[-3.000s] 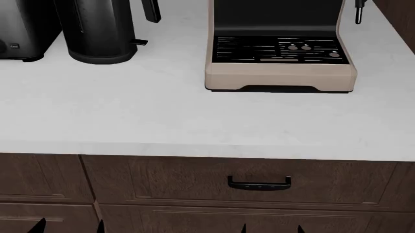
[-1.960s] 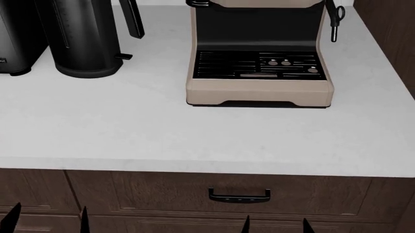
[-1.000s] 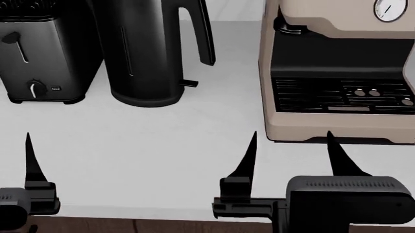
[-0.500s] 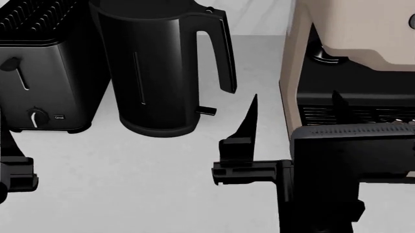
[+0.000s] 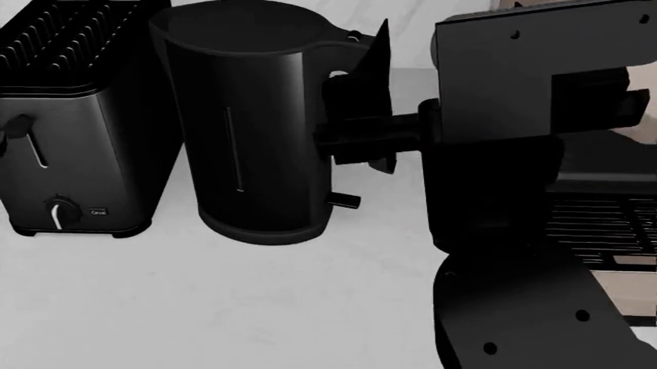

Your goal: Press the button to open the lid of the electric kettle.

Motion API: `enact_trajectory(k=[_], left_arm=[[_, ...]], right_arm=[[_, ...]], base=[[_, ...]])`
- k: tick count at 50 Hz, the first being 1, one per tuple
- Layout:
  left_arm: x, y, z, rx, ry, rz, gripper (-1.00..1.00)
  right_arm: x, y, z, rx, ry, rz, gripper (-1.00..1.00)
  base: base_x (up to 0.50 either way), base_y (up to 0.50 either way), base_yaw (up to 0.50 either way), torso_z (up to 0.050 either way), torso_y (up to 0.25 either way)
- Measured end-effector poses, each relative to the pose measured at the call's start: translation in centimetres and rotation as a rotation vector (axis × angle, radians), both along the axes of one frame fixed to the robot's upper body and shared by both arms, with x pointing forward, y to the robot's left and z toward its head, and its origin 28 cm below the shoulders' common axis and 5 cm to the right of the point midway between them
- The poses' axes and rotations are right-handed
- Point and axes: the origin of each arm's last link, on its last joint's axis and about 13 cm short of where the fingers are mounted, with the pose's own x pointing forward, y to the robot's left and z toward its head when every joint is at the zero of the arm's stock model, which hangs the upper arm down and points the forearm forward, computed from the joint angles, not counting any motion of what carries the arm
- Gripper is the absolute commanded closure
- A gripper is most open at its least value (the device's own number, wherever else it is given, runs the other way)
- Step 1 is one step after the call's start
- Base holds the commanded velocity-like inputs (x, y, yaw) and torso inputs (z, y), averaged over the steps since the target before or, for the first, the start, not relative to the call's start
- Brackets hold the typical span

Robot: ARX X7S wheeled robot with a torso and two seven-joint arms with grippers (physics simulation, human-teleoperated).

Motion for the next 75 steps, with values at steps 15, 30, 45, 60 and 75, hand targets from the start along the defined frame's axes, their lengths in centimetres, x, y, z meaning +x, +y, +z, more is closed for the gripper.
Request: enact_trajectory(k=[15,30,45,60,75], left_arm=[[0.2,0.1,0.9,-0.004,-0.023,0.014,-1.00],[0.0,0.0,1.3,-0.005,-0.037,0.018,-1.00],[-0.4,0.2,1.7,-0.009,-0.051,0.024,-1.00],[-0.8,0.4,2.4,-0.008,-0.069,0.034,-1.00],[-1.0,0.5,2.6,-0.005,-0.077,0.042,-1.00]], right_arm=[[0.0,0.3,0.4,-0.004,-0.005,0.024,-1.00],[-0.1,0.6,1.1,-0.007,-0.009,0.039,-1.00],[1.8,0.9,4.3,-0.095,0.060,-0.016,-1.00],[4.3,1.4,7.9,-0.287,0.222,-0.048,-1.00],[5.7,1.3,9.1,-0.402,0.358,-0.067,-1.00]], base=[[0.12,0.00,0.00,0.000,0.001],[0.16,0.00,0.00,0.000,0.000],[0.00,0.00,0.00,0.000,0.000],[0.00,0.00,0.00,0.000,0.000],[0.00,0.00,0.00,0.000,0.000]])
